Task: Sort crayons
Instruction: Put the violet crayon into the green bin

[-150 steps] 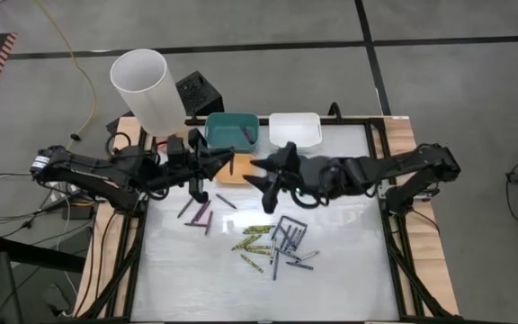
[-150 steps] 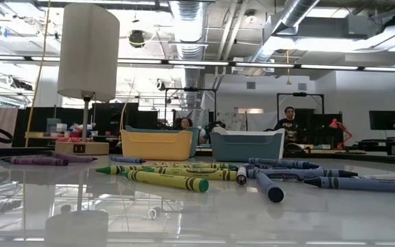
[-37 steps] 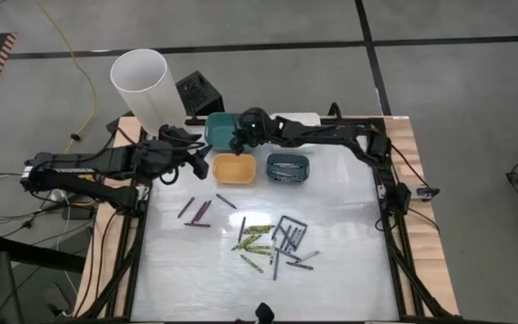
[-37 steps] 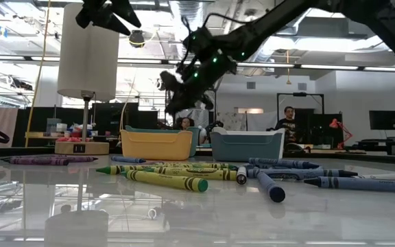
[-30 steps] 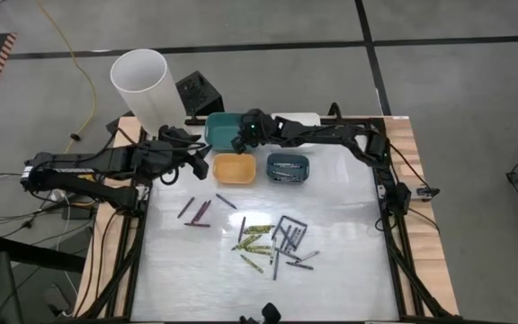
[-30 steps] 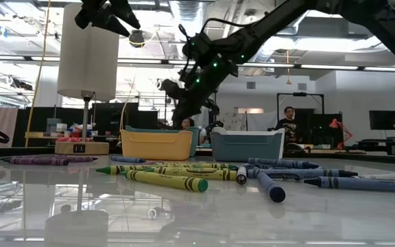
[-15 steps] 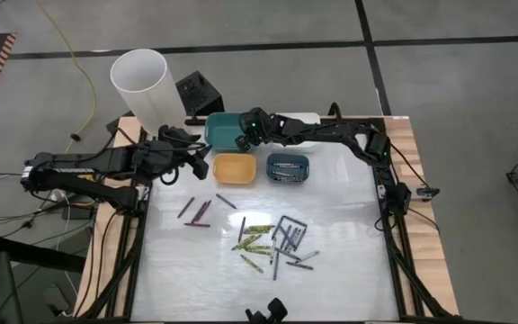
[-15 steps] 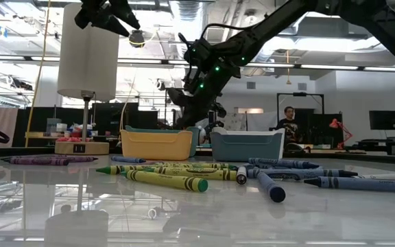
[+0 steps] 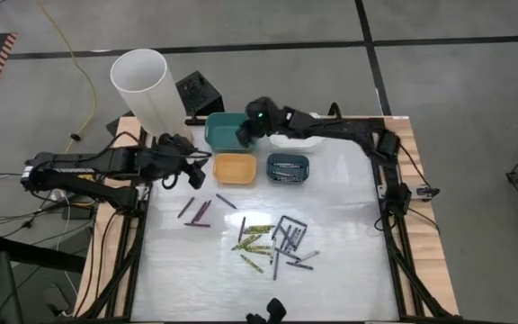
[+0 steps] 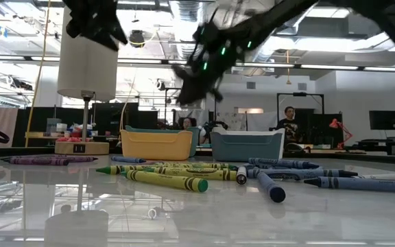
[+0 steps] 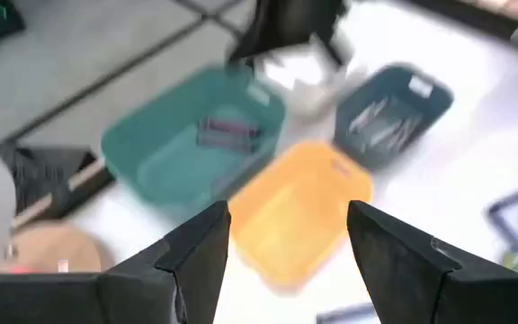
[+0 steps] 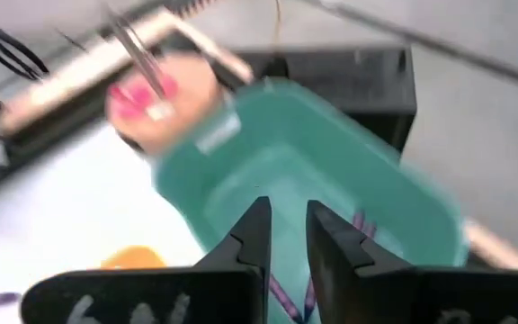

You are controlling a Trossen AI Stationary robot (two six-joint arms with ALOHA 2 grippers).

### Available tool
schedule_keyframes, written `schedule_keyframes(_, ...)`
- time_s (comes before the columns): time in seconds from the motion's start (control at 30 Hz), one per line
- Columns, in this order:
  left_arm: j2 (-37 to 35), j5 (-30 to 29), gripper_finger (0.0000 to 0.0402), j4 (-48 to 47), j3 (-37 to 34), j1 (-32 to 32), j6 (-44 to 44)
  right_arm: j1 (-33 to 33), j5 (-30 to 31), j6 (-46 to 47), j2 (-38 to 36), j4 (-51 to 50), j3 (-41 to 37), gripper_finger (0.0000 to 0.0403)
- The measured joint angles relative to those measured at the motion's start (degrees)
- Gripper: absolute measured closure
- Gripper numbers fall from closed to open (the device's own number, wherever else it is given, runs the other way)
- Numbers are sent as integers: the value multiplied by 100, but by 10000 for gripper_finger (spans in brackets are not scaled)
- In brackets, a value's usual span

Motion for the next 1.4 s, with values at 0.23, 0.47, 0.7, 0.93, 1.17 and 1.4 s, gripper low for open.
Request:
schedule_keyframes(0.23,612,434,185,-1080,-4,-141,-1115,87,9,-436,-1539,-246,0,334)
schedule_keyframes(0.47,1653,786,185,-1139,-5,-763,-1658,431,214,-462,-3051,-685,15,334)
schedule_keyframes(0.7,2218,1384,185,-1161,-7,-1463,-2039,1162,654,-412,-4040,-1750,15,334)
schedule_keyframes(0.93,2113,1774,185,-625,-364,-1550,-2219,2244,637,-138,-4507,-2097,11,334)
schedule_keyframes(1.17,1851,2217,185,-650,-1249,-1236,-2897,3175,1302,-148,-4606,-2119,11,334)
schedule_keyframes(1.4,1438,1904,185,-679,-1383,-1169,-3171,3478,1412,-156,-4480,-2142,11,334)
